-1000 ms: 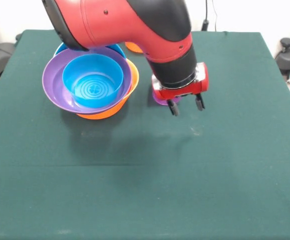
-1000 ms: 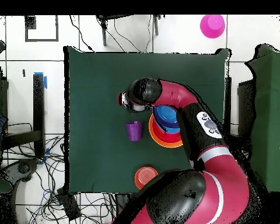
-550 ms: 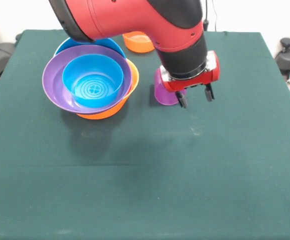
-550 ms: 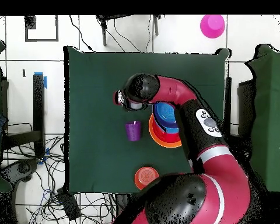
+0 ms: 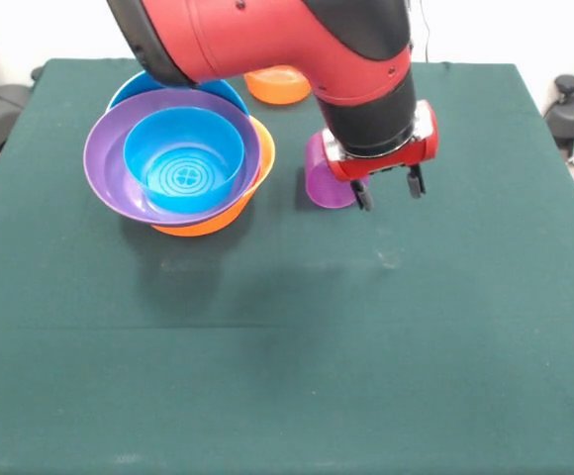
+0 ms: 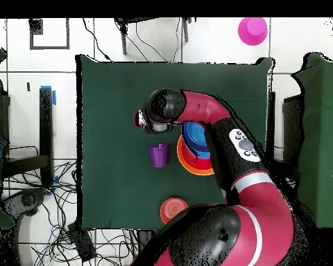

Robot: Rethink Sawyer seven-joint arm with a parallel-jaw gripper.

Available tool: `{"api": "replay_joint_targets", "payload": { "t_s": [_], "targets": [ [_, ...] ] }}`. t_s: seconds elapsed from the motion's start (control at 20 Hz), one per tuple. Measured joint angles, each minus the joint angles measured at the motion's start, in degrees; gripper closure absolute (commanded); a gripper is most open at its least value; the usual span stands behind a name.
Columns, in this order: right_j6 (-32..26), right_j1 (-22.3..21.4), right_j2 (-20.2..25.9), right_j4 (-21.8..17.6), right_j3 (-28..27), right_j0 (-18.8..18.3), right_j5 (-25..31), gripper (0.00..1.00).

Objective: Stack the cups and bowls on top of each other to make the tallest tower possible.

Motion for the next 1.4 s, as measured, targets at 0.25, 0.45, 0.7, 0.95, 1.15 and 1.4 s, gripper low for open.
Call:
{"api": "replay_joint_targets", "payload": {
  "t_s": [0.25,0.45,0.7,0.95,1.15,1.4],
  "targets": [
    [0.0,1.2,-1.1,-2.3,0.0,1.6,1.0,0.00],
    [0.0,2.6,-1.7,-3.6,-0.2,2.5,2.7,0.00],
    [0.0,4.0,-2.5,-4.7,-0.2,3.2,5.7,0.00],
    [0.0,5.2,-3.9,-5.7,-0.2,3.5,9.5,0.00],
    [0.0,5.5,-5.4,-6.8,-0.2,3.5,11.1,0.00],
    [0.0,5.2,-6.9,-7.6,0.2,3.5,12.8,0.00]
  ]
}}
